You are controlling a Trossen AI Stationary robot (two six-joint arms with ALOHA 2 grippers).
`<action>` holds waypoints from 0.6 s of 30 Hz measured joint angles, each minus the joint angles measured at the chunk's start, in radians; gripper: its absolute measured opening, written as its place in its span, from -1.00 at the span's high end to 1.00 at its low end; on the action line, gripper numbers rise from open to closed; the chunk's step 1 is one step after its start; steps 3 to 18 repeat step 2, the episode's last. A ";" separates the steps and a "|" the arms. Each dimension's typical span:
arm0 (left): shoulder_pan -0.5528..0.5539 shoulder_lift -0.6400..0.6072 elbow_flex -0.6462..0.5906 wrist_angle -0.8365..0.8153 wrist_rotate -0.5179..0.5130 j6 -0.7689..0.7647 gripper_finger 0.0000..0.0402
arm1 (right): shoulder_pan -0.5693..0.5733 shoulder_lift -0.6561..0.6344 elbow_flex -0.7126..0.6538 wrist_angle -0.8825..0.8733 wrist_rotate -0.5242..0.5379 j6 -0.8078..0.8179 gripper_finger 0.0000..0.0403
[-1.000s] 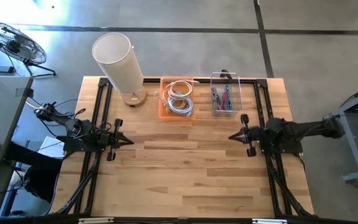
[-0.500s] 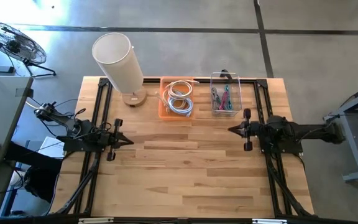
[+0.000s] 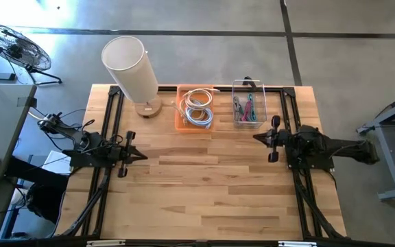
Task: Pick & Place USB Port
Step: Return to Home Position
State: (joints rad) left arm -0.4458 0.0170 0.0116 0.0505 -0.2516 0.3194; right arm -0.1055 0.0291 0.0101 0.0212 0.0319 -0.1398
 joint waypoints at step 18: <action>0.000 0.000 0.000 0.000 0.000 0.000 0.99 | 0.000 0.010 0.000 0.000 0.001 0.000 0.99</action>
